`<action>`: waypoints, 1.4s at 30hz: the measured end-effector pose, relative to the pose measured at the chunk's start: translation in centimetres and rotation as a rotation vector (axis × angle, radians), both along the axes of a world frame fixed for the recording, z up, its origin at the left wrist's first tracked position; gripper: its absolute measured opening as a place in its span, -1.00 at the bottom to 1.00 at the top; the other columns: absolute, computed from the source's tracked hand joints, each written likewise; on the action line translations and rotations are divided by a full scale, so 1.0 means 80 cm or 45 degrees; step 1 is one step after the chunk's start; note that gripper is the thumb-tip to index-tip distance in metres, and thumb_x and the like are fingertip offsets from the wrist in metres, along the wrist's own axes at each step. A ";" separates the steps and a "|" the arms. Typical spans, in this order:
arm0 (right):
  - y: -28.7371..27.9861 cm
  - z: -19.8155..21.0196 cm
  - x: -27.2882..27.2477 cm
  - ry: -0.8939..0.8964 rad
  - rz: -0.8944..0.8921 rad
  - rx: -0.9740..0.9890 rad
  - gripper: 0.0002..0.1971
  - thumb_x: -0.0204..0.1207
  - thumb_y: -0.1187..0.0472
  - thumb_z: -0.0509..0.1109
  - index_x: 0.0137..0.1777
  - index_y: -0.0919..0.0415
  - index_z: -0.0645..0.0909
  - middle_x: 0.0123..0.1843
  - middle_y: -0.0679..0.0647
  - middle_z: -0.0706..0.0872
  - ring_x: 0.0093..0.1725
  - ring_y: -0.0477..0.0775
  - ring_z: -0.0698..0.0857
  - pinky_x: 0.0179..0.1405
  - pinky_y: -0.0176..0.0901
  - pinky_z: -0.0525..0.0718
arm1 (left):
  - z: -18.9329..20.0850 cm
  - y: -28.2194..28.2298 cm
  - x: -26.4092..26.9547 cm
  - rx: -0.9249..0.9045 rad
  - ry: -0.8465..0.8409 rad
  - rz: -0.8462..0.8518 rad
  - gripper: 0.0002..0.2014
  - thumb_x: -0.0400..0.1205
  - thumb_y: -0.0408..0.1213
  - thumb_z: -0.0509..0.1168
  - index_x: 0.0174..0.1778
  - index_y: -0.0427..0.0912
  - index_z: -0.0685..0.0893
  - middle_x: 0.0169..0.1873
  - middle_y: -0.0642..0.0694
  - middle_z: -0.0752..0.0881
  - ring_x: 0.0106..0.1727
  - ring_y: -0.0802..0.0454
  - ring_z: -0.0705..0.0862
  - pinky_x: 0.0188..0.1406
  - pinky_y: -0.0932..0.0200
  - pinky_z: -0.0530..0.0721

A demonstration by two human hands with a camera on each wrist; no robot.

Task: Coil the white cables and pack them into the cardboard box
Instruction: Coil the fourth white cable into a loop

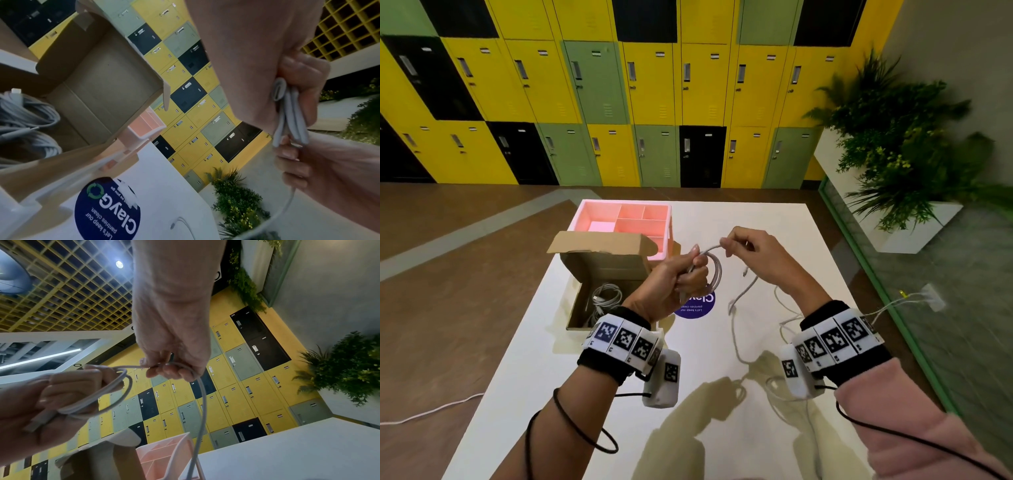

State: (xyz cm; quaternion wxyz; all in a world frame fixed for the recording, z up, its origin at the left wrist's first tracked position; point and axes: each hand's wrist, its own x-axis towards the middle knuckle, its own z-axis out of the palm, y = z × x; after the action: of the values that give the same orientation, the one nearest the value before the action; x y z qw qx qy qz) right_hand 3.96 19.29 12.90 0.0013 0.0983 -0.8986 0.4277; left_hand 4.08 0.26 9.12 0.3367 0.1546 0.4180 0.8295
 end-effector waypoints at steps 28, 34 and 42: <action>-0.027 -0.030 0.008 -0.174 0.240 -0.069 -0.73 0.75 0.08 0.05 -0.12 0.16 0.46 -0.39 -0.03 0.52 -0.44 -0.17 0.46 -0.40 -0.32 0.44 | 0.002 0.000 0.005 0.163 -0.121 0.101 -0.59 0.81 -0.14 -0.16 -0.29 -0.16 0.42 -0.68 0.10 0.34 -0.65 0.20 0.31 -0.52 0.33 0.52; -0.022 -0.031 0.007 -0.146 0.265 -0.232 -0.70 0.75 0.05 0.03 -0.06 0.12 0.54 -0.43 -0.01 0.40 -0.48 -0.20 0.33 -0.48 -0.43 0.35 | -0.002 -0.008 0.001 0.254 -0.138 0.132 -0.61 0.80 -0.14 -0.14 -0.28 -0.13 0.43 -0.69 0.10 0.39 -0.66 0.22 0.26 -0.59 0.33 0.23; -0.012 -0.038 -0.001 0.019 0.089 0.043 -0.72 0.73 0.10 0.11 -0.05 0.15 0.61 -0.43 -0.04 0.49 -0.47 -0.20 0.45 -0.41 -0.38 0.38 | 0.006 -0.013 -0.010 0.291 0.003 0.229 -0.61 0.81 -0.12 -0.15 -0.13 -0.18 0.50 -0.65 0.10 0.37 -0.63 0.24 0.29 -0.48 0.37 0.30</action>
State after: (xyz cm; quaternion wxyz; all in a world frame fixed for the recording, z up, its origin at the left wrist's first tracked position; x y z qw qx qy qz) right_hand 3.89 18.29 9.87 -0.0086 0.1329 -0.9016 0.4117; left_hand 3.27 -0.75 9.62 0.2405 0.1548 0.3334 0.8984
